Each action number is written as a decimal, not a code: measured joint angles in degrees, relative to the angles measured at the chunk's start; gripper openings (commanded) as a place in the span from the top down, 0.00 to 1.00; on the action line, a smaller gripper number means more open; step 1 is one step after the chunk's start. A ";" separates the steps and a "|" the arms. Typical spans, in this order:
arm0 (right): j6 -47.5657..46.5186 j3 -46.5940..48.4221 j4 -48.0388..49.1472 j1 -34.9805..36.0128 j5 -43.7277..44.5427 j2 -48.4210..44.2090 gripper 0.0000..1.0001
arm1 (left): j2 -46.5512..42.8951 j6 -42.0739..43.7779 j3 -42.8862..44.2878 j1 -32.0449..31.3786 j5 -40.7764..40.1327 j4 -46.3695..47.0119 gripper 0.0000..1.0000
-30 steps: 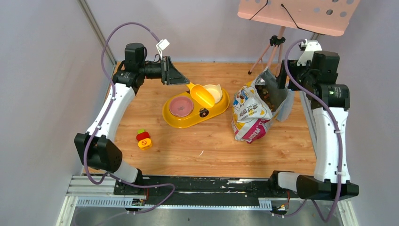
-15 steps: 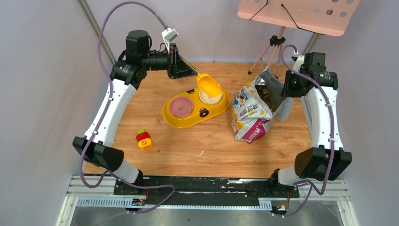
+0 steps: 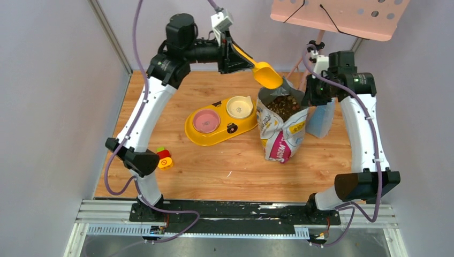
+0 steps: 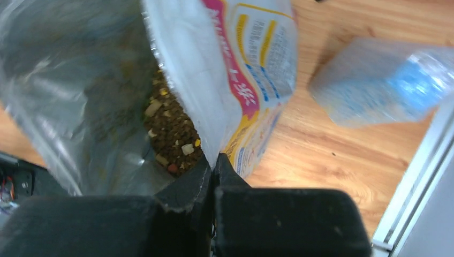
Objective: Serve the pet food
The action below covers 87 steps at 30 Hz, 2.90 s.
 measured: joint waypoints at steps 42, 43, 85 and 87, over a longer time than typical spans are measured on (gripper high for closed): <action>6.29 -4.46 2.23 13.51 4.24 -4.11 1.00 | 18.60 0.15 -5.25 -22.29 -55.80 -8.11 1.00; 6.69 -5.49 3.13 13.51 4.22 -4.61 1.00 | 18.38 -0.26 -5.99 -22.29 -55.63 -7.26 1.00; 5.49 -13.92 10.38 10.47 7.34 -9.81 1.00 | 18.51 -31.71 -12.02 -9.27 -18.32 5.46 1.00; 5.29 -13.90 10.29 10.47 7.65 -9.79 1.00 | 17.49 -33.24 -12.02 -8.87 -19.37 4.96 1.00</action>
